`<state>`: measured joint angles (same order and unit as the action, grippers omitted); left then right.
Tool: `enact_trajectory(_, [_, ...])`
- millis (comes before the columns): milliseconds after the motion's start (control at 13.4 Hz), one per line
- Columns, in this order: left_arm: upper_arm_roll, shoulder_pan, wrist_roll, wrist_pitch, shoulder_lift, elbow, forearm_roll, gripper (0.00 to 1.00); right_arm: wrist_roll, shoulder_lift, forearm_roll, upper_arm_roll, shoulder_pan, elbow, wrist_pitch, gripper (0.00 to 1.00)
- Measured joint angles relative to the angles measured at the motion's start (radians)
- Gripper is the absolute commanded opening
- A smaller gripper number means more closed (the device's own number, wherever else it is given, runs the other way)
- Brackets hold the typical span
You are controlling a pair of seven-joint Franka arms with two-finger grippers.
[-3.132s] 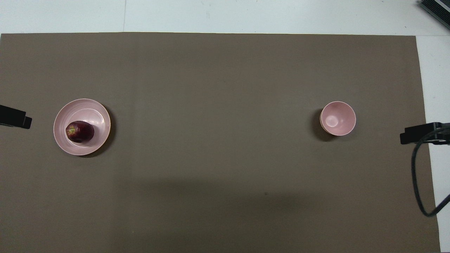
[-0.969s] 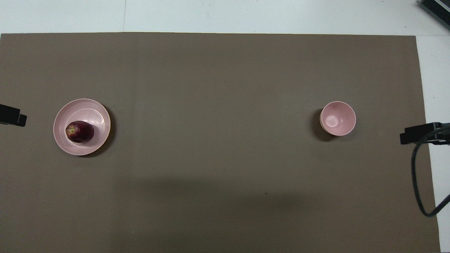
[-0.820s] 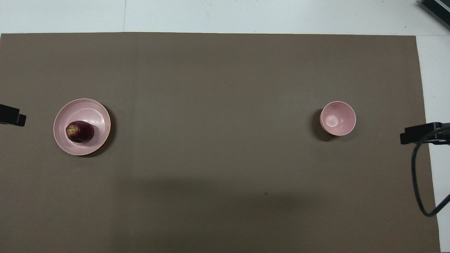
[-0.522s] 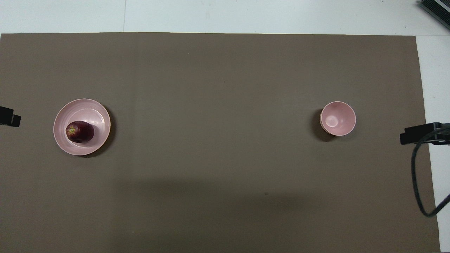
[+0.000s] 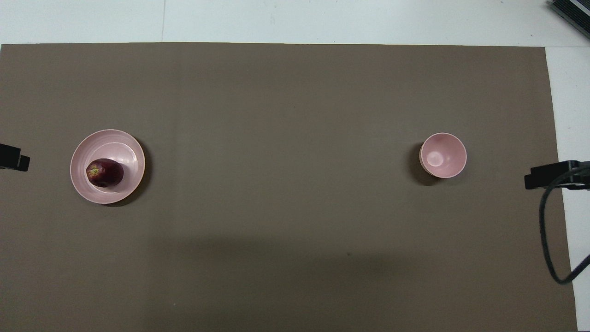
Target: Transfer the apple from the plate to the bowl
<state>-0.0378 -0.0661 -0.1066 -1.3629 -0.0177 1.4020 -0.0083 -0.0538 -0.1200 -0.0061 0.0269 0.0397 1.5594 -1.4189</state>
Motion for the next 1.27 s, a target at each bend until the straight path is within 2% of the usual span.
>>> enact_trajectory(298, [-0.002, 0.000, -0.001, -0.033, -0.016, 0.025, 0.000, 1.00, 0.000, 0.000, 0.000, 0.000, 0.000, 0.000, 0.000, 1.00])
enact_trajectory(522, [-0.003, 0.003, -0.001, -0.129, -0.017, 0.084, 0.000, 1.00, 0.000, 0.000, 0.000, 0.000, 0.000, 0.000, 0.000, 1.00])
enact_trajectory(1268, [-0.004, 0.035, -0.016, -0.595, -0.012, 0.506, -0.001, 1.00, 0.000, 0.000, 0.000, 0.000, 0.000, 0.000, 0.000, 1.00])
